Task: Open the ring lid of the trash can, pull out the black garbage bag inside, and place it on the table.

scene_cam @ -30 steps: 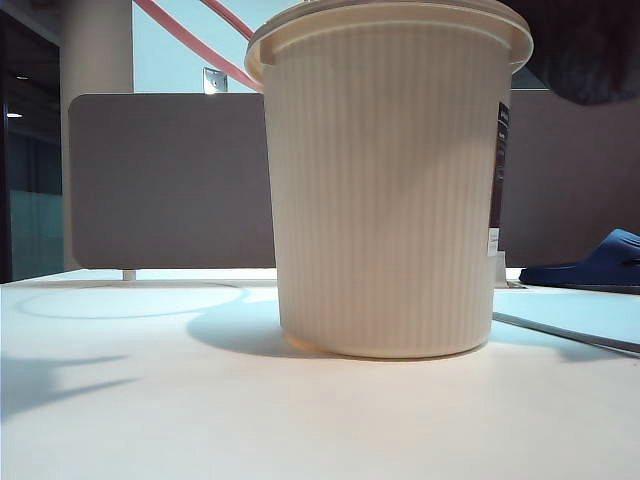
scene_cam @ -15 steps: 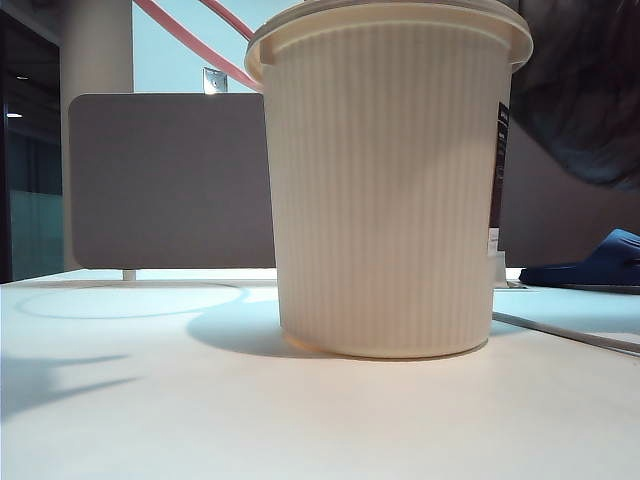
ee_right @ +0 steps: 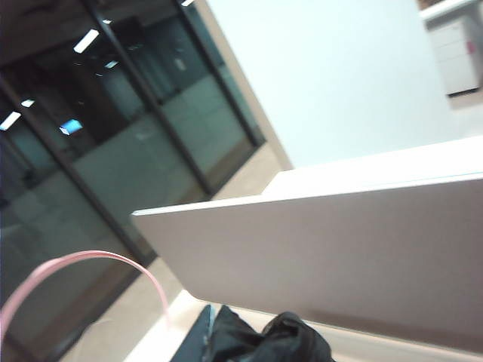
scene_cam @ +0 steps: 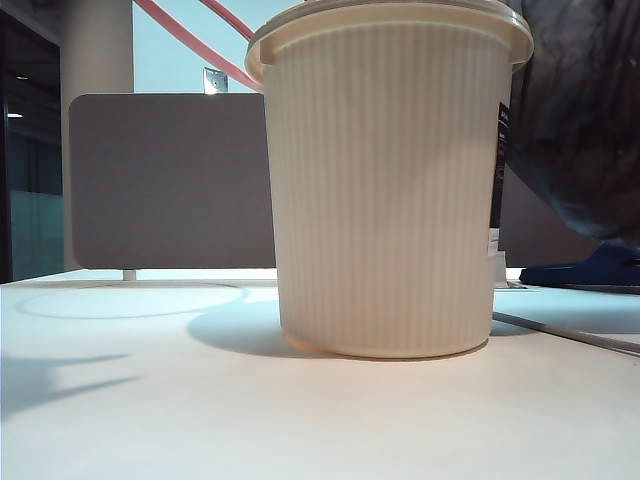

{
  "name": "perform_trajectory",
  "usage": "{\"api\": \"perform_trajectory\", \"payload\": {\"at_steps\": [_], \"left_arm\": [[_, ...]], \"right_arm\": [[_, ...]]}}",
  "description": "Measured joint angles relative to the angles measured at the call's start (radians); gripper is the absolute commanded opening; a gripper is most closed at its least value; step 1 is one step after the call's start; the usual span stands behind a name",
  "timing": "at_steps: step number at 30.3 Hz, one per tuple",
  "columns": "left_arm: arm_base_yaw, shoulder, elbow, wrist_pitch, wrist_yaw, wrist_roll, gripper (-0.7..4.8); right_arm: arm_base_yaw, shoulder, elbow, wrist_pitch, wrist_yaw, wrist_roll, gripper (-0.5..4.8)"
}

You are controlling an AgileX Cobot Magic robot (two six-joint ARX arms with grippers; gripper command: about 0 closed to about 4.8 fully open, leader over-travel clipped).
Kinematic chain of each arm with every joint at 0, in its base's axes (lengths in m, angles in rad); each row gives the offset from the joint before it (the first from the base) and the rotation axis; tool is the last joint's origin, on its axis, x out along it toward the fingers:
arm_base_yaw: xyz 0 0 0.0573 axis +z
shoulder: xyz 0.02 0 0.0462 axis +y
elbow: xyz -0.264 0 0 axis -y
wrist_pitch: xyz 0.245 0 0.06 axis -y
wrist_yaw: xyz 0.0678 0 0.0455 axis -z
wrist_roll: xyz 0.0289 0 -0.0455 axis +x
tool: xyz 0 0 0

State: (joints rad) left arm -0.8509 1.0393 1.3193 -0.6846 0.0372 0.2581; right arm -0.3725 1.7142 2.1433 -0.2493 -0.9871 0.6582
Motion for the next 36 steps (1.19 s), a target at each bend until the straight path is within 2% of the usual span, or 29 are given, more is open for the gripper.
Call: {"api": "perform_trajectory", "payload": {"at_steps": [11,20,26,36], "left_arm": [[0.0,0.003,0.0,0.005,0.0,0.0,2.47],[0.0,0.004,0.0,0.008,0.0,0.0,2.47],[0.0,0.004,0.0,0.008,0.001,0.0,2.47],[0.0,0.005,0.0,0.008,0.001,0.0,2.46]], "right_arm": [[0.029,0.001,-0.001,-0.3,0.163,-0.264,-0.01],[0.091,0.001,-0.004,-0.434,0.313,-0.41,-0.01],[0.095,0.0,-0.024,-0.491,0.423,-0.454,-0.01],[0.097,0.001,-0.164,-0.521,0.464,-0.474,-0.01]]}}
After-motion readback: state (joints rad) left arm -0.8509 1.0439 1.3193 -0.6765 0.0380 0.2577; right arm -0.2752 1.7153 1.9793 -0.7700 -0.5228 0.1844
